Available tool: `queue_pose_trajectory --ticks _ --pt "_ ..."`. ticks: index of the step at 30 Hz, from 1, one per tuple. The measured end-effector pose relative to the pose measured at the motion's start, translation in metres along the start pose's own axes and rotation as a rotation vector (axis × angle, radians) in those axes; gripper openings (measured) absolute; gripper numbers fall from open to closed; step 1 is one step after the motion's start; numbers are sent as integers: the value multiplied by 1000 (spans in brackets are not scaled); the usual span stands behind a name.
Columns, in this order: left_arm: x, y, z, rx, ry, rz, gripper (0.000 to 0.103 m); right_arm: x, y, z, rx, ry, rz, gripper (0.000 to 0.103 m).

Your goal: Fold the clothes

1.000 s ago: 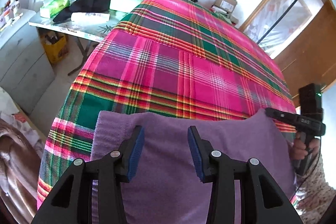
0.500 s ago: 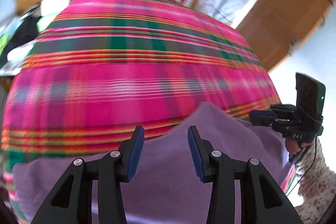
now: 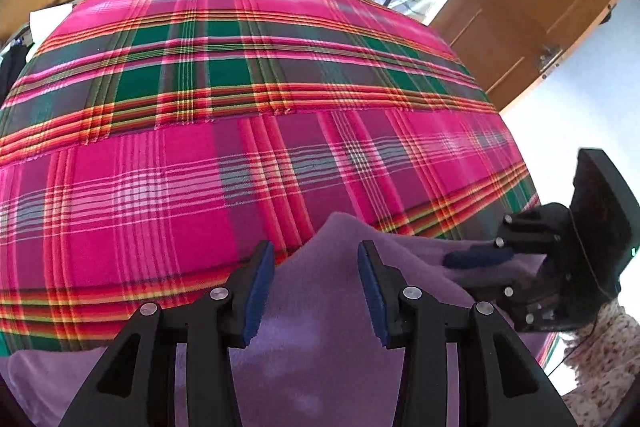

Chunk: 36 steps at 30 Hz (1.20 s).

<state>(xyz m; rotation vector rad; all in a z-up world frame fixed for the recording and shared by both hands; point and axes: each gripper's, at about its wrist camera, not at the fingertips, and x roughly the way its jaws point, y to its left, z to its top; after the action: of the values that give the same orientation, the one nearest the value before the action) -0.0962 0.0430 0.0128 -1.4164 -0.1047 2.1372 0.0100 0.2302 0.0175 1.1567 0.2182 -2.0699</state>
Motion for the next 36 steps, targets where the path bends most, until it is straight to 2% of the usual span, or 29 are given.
queue_pose_trajectory --ticks 4,13,16,22,25,29,30,34,35,36 --pt "2 3 -1 -18 0 -1 45 -5 2 -1 -13 -37 -31 3" --pt "-2 12 -4 -62 -26 -25 45 -13 -25 -2 151 -110 -95 3" --pt "-3 15 -6 -75 -36 -38 45 -5 -25 -2 144 -63 -50 3" --pt "-3 16 -4 -76 -40 -47 45 -6 -27 3 146 -70 -7 5" --pt "-3 16 -4 -78 -41 -51 45 -8 -26 6 141 -79 13 13" --pt "-3 16 -5 -76 -42 -52 45 -10 -26 6 136 -76 74 40" --pt "-2 16 -4 -75 -42 -51 45 -9 -25 6 128 -71 95 43" --pt "0 12 -1 -60 -34 -45 45 11 -19 9 100 -18 106 42" --pt "0 11 0 -56 -32 -44 45 13 -20 9 103 -17 115 38" --pt "0 10 1 -52 -31 -43 45 14 -21 10 112 -18 132 25"
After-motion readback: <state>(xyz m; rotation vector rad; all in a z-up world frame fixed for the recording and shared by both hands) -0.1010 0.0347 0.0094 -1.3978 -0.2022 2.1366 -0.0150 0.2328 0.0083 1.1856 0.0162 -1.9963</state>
